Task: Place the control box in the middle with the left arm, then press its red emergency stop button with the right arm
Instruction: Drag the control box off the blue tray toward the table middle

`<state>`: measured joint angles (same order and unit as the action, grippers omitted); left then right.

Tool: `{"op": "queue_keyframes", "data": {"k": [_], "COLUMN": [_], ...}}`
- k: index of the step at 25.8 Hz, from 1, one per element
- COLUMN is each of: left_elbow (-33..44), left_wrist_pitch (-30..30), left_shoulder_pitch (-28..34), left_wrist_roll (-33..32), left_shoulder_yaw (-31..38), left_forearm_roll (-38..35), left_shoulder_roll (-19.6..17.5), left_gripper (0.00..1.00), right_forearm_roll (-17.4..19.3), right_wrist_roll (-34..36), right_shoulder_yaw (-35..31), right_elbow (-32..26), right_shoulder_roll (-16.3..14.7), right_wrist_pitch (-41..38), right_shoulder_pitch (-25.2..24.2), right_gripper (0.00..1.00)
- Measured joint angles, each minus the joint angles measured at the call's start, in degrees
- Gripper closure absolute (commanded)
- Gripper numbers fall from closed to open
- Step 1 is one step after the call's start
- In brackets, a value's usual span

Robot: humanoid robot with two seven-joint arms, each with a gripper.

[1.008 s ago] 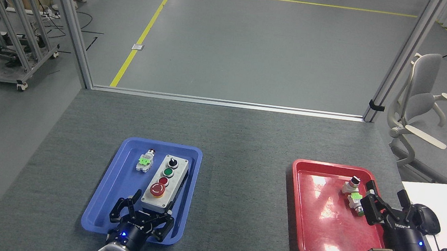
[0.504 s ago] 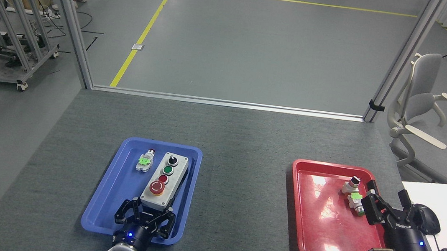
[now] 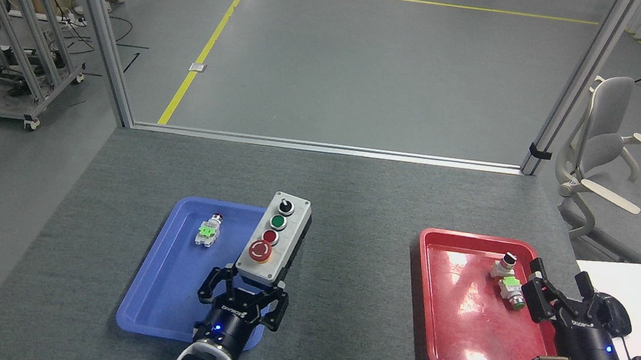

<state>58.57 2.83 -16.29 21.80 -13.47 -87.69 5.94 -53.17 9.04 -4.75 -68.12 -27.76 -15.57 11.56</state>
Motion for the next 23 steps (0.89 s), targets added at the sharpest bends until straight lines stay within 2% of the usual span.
{"op": "queue_keyframes", "data": {"k": [8,13,23], "left_elbow": [-0.49,-2.68,-9.87], "left_wrist_pitch": [-6.08,-6.68,-9.96], "left_shoulder_pitch": [-2.30,-2.65,-4.65], "left_wrist_roll": [-3.04,-3.39,-3.06], "left_shoulder_yaw": [-15.60,-22.46,-25.38], "left_forearm_roll": [4.56,6.87,10.54], "left_shoulder_roll": [2.05,2.15,2.15], "left_gripper": [0.99,1.00,1.00], "right_forearm_roll": [0.00,0.00,0.00], "right_wrist_roll": [0.04,-0.08,-0.08], "right_shoulder_yaw": [0.00,-0.05,-0.04], "right_elbow": [0.01,0.01,0.00], "right_shoulder_roll": [-0.03,-0.04,0.04], "right_wrist_pitch": [0.63,0.88,0.76], "right_shoulder_pitch": [-0.05,-0.05,-0.07], "right_gripper": [0.00,0.00,0.00]}}
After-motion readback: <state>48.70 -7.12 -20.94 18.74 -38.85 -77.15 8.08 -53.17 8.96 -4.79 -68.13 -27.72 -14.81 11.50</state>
